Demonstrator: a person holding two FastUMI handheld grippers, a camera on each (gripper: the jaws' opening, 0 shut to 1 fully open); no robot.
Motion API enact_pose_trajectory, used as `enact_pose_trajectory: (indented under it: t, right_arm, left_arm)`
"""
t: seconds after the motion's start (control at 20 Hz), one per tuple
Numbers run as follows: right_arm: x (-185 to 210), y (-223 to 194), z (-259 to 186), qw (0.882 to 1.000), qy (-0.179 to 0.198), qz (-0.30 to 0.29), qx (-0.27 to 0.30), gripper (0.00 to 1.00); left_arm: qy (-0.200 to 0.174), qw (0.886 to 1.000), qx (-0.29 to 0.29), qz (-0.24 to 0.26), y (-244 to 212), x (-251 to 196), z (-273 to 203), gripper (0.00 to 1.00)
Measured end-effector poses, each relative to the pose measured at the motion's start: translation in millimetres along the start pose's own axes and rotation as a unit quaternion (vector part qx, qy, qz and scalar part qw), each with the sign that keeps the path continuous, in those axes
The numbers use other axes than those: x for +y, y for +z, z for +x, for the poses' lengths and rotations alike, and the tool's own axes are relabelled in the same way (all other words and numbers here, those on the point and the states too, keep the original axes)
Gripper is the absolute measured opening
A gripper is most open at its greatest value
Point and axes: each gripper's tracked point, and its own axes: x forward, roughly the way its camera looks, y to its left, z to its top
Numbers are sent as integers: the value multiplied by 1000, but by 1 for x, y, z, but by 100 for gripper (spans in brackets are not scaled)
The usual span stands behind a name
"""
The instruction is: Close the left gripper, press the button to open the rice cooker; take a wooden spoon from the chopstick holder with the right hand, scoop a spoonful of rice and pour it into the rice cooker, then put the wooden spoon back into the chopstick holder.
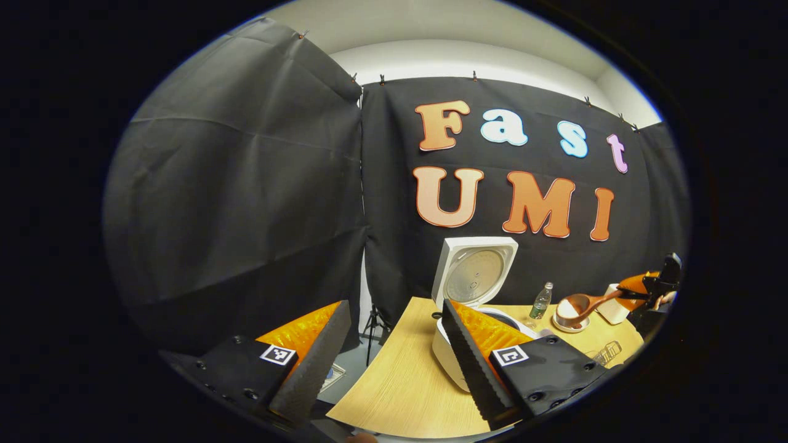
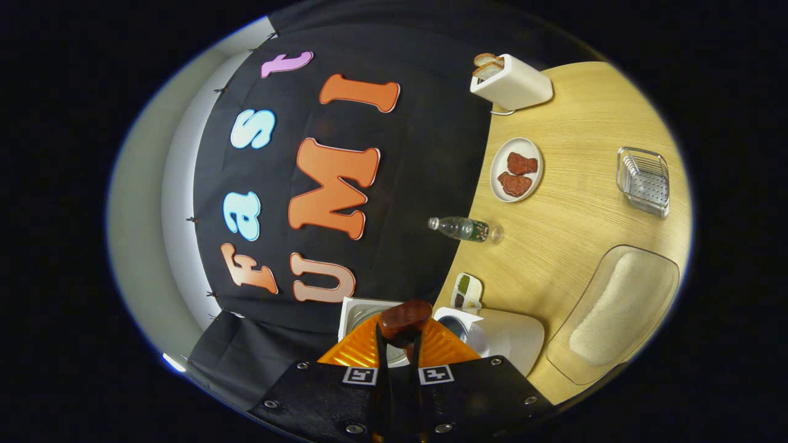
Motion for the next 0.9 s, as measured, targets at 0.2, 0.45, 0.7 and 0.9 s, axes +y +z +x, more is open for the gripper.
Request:
enact_pose_trajectory:
  t: [0.2,0.45,0.7,0.9]
  right_arm:
    - [27,-15,31,999,8,-35,8,10]
    - [40,-29,64,995,0,-101,4,10]
    - [45,-42,84,988,-5,-154,6,10]
    - [47,-45,90,981,-5,-196,5,10]
  left_arm:
    - [-6,1000,1,-3,0,-2,6,100]
    - [-10,1000,-2,-2,0,1,11,100]
    - [-23,1000,0,-2,-3,-3,18,100]
    - [-31,999,5,0,-7,-7,24,100]
